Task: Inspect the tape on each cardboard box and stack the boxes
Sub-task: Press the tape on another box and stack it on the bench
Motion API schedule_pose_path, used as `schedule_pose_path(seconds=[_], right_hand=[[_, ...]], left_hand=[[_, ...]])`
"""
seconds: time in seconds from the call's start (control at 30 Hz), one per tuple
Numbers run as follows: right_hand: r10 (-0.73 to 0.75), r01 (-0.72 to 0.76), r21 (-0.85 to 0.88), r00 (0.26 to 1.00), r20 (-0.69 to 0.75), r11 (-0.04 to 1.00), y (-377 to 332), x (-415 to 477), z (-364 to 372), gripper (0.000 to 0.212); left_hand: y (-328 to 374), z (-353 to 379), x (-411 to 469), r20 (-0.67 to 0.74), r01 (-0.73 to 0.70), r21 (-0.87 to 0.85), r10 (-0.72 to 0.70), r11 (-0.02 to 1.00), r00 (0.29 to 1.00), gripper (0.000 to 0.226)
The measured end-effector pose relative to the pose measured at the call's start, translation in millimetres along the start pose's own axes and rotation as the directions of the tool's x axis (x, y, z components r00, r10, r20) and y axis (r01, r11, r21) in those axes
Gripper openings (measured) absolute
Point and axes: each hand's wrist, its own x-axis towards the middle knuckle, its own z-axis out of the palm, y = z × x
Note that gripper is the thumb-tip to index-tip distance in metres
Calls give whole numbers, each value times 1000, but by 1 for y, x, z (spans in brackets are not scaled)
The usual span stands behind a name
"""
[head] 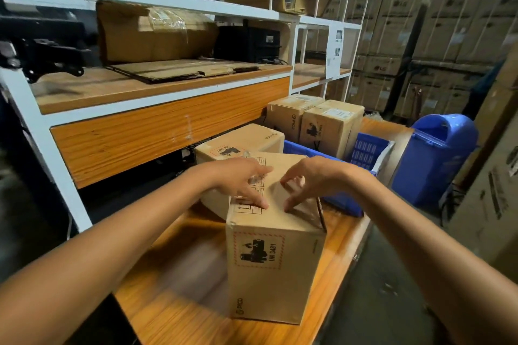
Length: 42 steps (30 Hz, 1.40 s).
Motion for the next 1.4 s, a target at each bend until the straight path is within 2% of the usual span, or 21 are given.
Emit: schedule_pose_path(seconds=[0.07, 0.13, 0.2, 0.27, 0.33, 0.47, 0.57, 0.6, 0.67, 0.77, 0.87, 0.9, 0.93, 1.03, 1.1, 1.17, 1.2, 1.27, 1.3, 1.37, 1.4], right_hand=[[7, -8, -16, 997, -72, 1000, 3, 13, -9, 53], [32, -38, -31, 982, -187, 999, 4, 30, -4, 47], [54, -82, -72, 945, -322, 994, 3, 44, 17, 40], [52, -101, -90, 895, -442, 991, 5, 51, 41, 37], [34, -86, -84, 870, -491, 993, 15, 52, 51, 37], [79, 14, 176, 857, -509, 984, 37, 51, 51, 32], [103, 83, 364, 880, -464, 927, 47, 58, 52, 41], [106, 134, 463, 884, -456, 876, 49, 60, 52, 41], [181, 202, 702, 884, -431, 683, 53, 64, 55, 37], [318, 248, 906, 877, -361, 343, 59, 76, 65, 49], [354, 281, 932, 868, -348, 227, 53, 84, 67, 67], [358, 261, 952, 883, -302, 160, 53, 87, 69, 72], [349, 233, 968, 903, -250, 92, 53, 88, 72, 70], [239, 178, 984, 955, -176, 15, 52, 83, 80, 46], [254, 207, 978, 944, -208, 33, 53, 83, 79, 41], [297, 277, 953, 906, -302, 123, 60, 90, 75, 35], [314, 304, 937, 885, -344, 169, 65, 95, 73, 41], [305, 334, 902, 859, -411, 273, 65, 98, 68, 70], [274, 363, 863, 841, -466, 352, 59, 91, 65, 79], [180, 451, 746, 785, -593, 489, 38, 65, 61, 72], [114, 514, 680, 748, -654, 524, 28, 56, 61, 67]], left_hand=[[-1, -3, 7, -56, 25, -121, -32, 992, 998, 94], [-8, 2, 16, -145, 32, -172, -58, 985, 988, 70], [-16, 13, 23, -232, 16, -145, -50, 989, 971, 46], [-18, 22, 26, -255, 21, -127, -53, 992, 966, 49], [-17, 29, 24, -276, 17, -109, -47, 994, 960, 54], [-13, 38, 18, -297, 6, -180, -60, 984, 953, 53], [-9, 41, 14, -418, 11, -291, -138, 957, 898, 45], [-6, 42, 12, -473, 45, -315, -198, 948, 858, 44], [0, 43, 6, -519, 129, -379, -326, 916, 790, 47], [8, 50, -10, -420, 220, -514, -466, 829, 778, 57], [14, 62, -28, -325, 244, -645, -549, 724, 770, 64], [17, 67, -33, -323, 243, -660, -560, 711, 763, 65], [22, 72, -38, -338, 239, -658, -564, 714, 753, 65], [38, 86, -47, -410, 213, -640, -563, 738, 718, 55], [44, 93, -52, -431, 183, -682, -590, 709, 682, 48], [45, 97, -60, -426, 112, -753, -609, 649, 668, 42], [42, 98, -65, -419, 67, -788, -613, 612, 670, 40], [37, 100, -77, -401, 16, -838, -633, 546, 662, 35], [34, 100, -83, -384, 30, -852, -662, 523, 644, 35], [29, 98, -93, -347, 104, -865, -734, 492, 584, 35], [28, 95, -98, -329, 146, -866, -766, 477, 552, 30]])
